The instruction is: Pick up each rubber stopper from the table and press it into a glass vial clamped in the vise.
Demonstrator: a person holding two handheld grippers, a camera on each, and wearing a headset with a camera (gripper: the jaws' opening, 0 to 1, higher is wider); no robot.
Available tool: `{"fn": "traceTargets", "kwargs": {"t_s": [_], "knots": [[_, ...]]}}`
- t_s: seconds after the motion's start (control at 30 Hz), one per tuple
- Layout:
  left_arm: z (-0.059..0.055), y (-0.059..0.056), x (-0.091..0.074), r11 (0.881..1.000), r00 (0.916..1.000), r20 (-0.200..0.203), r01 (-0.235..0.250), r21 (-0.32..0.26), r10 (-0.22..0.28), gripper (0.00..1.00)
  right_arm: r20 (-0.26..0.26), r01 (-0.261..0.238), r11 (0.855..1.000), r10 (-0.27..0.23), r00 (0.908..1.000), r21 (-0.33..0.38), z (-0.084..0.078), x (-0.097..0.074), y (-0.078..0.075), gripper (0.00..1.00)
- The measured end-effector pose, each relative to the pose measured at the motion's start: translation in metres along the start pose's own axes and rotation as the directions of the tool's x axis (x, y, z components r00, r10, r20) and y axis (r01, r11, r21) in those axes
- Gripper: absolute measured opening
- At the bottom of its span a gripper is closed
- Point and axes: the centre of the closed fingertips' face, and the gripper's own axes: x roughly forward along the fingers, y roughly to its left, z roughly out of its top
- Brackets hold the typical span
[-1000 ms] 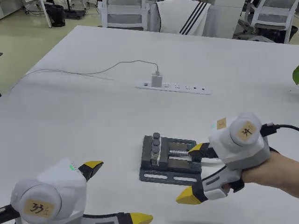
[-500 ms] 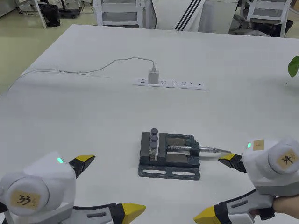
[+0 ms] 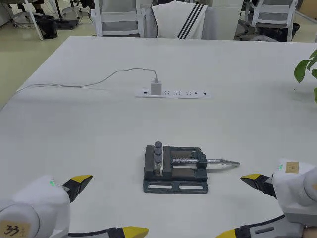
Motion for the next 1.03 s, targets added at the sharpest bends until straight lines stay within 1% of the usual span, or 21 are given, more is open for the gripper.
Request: {"fn": "traceTargets", "kwargs": {"t_s": [0.03,0.13,0.2,0.37,0.67,0.77,0.8,0.83,0.87,0.93,1.03], "knots": [[0.000,-0.001,0.000,1.000,1.0000,0.000,0.002,-0.001,-0.002,0.95,0.003,0.004,1.000,-0.004,1.0000,0.010,-0.001,-0.001,0.001,0.99],[-0.002,-0.002,-0.001,1.000,1.0000,-0.007,0.002,0.001,-0.002,0.96,0.007,0.006,1.000,-0.006,1.0000,0.009,-0.004,-0.004,0.003,0.99],[-0.001,-0.002,-0.002,1.000,1.0000,-0.001,0.000,-0.002,0.000,0.96,0.005,0.008,1.000,-0.008,1.0000,0.011,-0.006,-0.006,0.003,0.99],[-0.002,-0.001,-0.004,1.000,1.0000,-0.003,-0.006,-0.008,0.006,0.96,0.024,0.022,0.999,-0.023,0.9995,0.032,-0.005,-0.010,-0.001,0.99],[-0.002,-0.001,-0.001,1.000,0.9999,-0.014,0.000,-0.011,0.000,0.96,0.029,0.033,0.999,-0.034,0.9990,0.042,-0.007,-0.014,-0.004,0.99],[-0.002,0.001,0.001,1.000,0.9999,-0.016,0.000,-0.004,0.000,0.96,0.036,0.029,0.998,-0.032,0.9989,0.062,-0.007,-0.016,-0.005,0.99],[-0.003,0.002,0.003,1.000,0.9998,-0.019,-0.002,-0.012,0.002,0.96,0.054,0.032,0.997,-0.036,0.9979,0.072,-0.005,-0.018,-0.006,0.99],[-0.004,0.003,0.004,1.000,0.9997,-0.025,-0.002,-0.016,0.002,0.96,0.059,0.040,0.996,-0.045,0.9973,0.074,-0.005,-0.019,-0.008,0.99],[-0.003,0.003,0.005,1.000,0.9997,-0.025,-0.005,-0.015,0.005,0.96,0.060,0.053,0.996,-0.058,0.9966,0.077,-0.005,-0.021,-0.010,0.99],[-0.004,0.005,0.007,1.000,0.9996,-0.027,-0.008,-0.022,0.008,0.96,0.064,0.057,0.995,-0.063,0.9960,0.084,-0.008,-0.023,-0.012,0.99],[-0.005,0.011,0.010,0.999,0.9995,-0.025,-0.022,-0.033,0.021,0.96,0.079,0.066,0.991,-0.075,0.9940,0.115,-0.014,-0.028,-0.016,0.99]]}}
